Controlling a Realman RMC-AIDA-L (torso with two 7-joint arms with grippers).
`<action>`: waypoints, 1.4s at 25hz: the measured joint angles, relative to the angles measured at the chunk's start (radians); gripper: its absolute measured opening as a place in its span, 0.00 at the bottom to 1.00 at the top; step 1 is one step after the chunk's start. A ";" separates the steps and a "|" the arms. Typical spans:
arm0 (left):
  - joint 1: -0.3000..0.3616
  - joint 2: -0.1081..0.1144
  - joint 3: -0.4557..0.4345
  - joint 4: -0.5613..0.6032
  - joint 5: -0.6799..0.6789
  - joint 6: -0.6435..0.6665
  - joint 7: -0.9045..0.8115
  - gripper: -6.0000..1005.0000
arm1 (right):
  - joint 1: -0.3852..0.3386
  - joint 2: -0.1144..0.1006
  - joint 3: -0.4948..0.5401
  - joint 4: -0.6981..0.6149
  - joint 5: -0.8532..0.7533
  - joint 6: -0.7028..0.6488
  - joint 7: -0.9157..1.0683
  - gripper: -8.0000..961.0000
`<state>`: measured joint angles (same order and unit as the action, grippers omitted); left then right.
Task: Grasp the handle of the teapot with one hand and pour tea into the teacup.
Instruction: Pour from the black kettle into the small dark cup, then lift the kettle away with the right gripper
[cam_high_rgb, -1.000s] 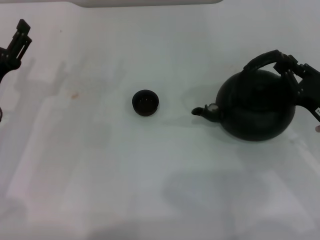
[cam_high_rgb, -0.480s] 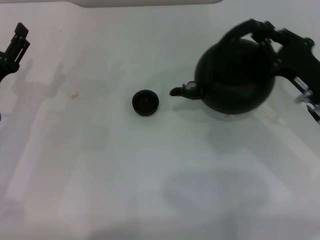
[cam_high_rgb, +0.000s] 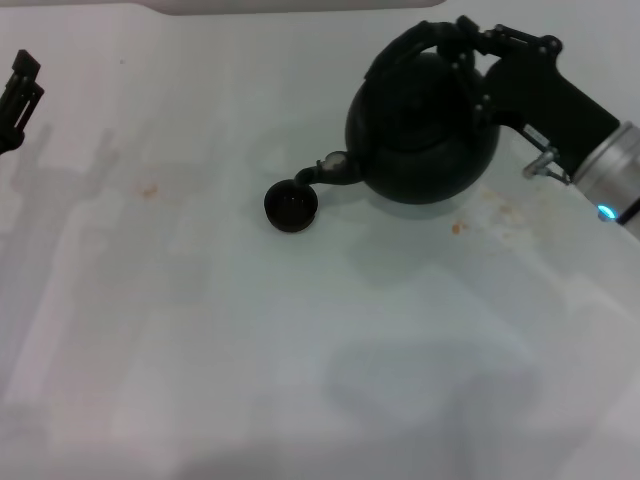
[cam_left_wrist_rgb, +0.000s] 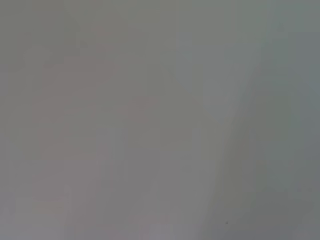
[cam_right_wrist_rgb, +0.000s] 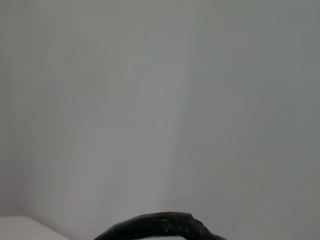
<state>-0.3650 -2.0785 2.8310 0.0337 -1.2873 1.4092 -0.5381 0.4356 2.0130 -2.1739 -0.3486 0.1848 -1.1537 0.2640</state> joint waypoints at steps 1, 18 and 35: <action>0.000 0.000 0.001 0.000 0.000 0.000 0.000 0.83 | 0.001 0.001 -0.001 -0.010 -0.003 0.012 -0.018 0.20; 0.000 0.000 0.003 0.001 0.006 0.001 -0.004 0.83 | 0.006 0.007 0.005 -0.050 0.000 0.032 -0.204 0.18; -0.002 0.000 0.004 0.003 0.006 0.000 -0.003 0.83 | 0.005 0.010 0.000 -0.077 0.002 0.027 -0.349 0.15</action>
<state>-0.3665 -2.0785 2.8353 0.0368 -1.2808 1.4093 -0.5414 0.4406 2.0233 -2.1743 -0.4259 0.1872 -1.1270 -0.0849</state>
